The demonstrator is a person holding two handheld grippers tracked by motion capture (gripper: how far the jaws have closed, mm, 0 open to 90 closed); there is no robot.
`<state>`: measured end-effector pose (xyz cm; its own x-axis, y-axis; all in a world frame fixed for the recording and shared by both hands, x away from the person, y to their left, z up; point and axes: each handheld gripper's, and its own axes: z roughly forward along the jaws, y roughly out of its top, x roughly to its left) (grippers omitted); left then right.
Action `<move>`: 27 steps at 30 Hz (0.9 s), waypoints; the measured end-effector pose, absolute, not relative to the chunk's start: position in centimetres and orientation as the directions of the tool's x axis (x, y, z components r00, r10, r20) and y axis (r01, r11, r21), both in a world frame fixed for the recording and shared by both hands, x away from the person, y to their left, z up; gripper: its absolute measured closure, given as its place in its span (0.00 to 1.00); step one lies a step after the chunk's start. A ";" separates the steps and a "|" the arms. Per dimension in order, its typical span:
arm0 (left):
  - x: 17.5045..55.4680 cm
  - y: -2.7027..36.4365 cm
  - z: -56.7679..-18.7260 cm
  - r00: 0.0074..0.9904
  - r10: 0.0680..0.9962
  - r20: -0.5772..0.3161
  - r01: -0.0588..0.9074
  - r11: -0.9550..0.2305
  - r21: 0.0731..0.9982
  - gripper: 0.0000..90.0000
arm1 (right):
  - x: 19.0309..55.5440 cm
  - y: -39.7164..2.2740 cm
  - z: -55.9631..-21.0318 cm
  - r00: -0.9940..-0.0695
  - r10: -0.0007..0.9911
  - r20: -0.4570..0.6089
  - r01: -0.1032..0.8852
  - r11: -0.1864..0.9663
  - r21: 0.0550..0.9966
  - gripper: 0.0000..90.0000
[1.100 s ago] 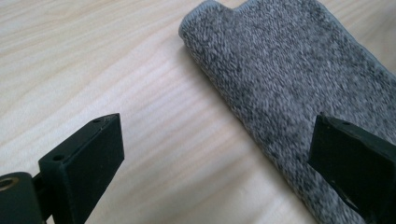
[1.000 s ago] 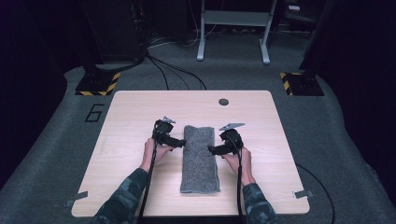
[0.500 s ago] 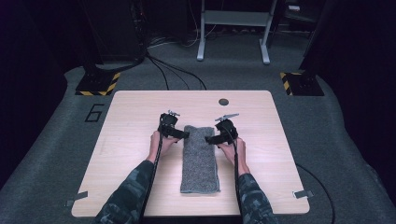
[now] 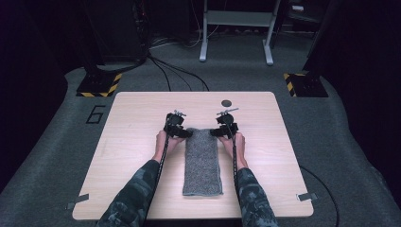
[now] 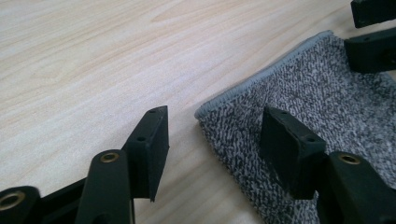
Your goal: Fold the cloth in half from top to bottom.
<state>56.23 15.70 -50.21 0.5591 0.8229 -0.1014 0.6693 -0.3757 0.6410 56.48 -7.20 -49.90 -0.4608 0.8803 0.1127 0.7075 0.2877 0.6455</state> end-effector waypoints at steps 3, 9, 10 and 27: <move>56.3 15.4 -50.6 0.565 0.820 -0.094 0.673 -0.392 0.627 0.54 | 56.8 -6.6 -50.1 -0.464 0.880 0.102 0.715 0.304 0.630 0.57; 56.1 15.2 -50.7 0.575 0.814 -0.080 0.654 -0.398 0.643 0.67 | 56.8 -6.1 -50.6 -0.472 0.876 0.098 0.711 0.312 0.631 0.72; 56.1 15.2 -50.7 0.580 0.811 -0.075 0.649 -0.404 0.644 0.70 | 56.7 -6.1 -50.7 -0.475 0.875 0.091 0.702 0.315 0.639 0.75; 55.0 15.4 -48.9 0.629 0.776 -0.039 0.581 -0.436 0.687 0.95 | 55.0 -7.3 -49.7 -0.506 0.851 0.139 0.654 0.274 0.706 0.95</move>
